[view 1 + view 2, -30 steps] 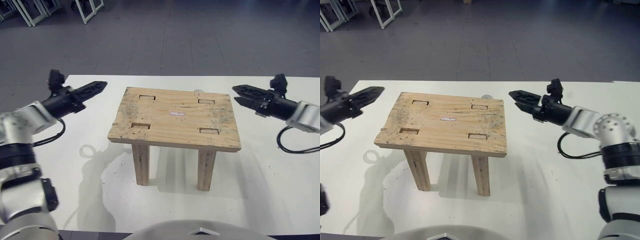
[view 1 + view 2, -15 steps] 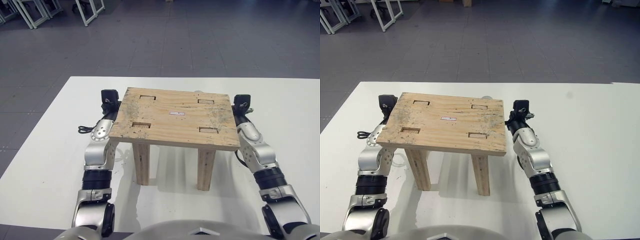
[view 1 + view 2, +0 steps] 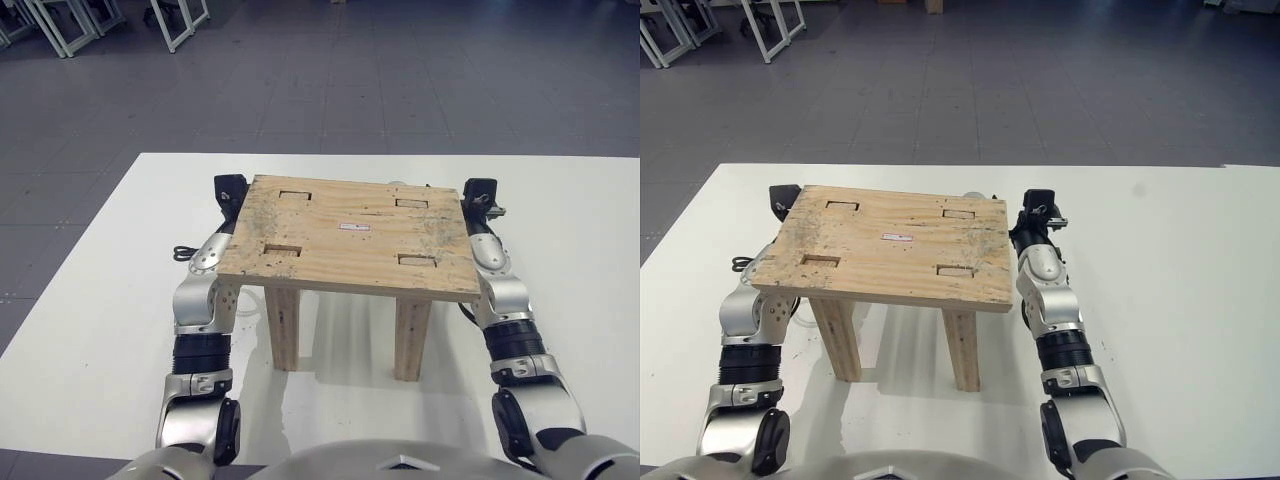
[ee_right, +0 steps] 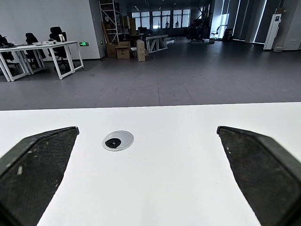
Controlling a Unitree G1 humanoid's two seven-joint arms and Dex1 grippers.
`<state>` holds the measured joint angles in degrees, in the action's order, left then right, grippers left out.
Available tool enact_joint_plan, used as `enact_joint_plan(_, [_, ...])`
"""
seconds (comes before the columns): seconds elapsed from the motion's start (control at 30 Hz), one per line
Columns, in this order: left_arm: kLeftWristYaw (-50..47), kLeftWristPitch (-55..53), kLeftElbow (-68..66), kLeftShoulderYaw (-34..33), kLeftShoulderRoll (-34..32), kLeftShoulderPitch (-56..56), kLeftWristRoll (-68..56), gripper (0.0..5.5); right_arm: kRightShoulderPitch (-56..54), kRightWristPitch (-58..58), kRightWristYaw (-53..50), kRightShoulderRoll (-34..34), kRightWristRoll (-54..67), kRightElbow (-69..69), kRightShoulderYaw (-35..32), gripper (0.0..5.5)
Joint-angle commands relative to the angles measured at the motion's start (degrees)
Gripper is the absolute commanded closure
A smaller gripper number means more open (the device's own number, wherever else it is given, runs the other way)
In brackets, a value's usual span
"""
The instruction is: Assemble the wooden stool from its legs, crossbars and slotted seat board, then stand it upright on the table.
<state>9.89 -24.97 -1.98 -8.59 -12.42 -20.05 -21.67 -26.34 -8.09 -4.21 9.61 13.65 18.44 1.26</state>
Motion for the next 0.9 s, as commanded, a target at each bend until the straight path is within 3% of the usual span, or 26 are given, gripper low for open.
enact_joint_plan(0.03, [-0.09,-0.95,1.65,0.71,0.05,-0.03,1.17,0.64,-0.4,-0.08,0.88,-1.32,-1.51,-0.06,-0.99,0.01])
enact_joint_plan(0.9, [-3.29,2.89,0.58,0.82,0.92,-0.91,7.9,0.64,4.69,-5.57,1.64,-3.13,-5.55,-7.26,-4.86,0.01])
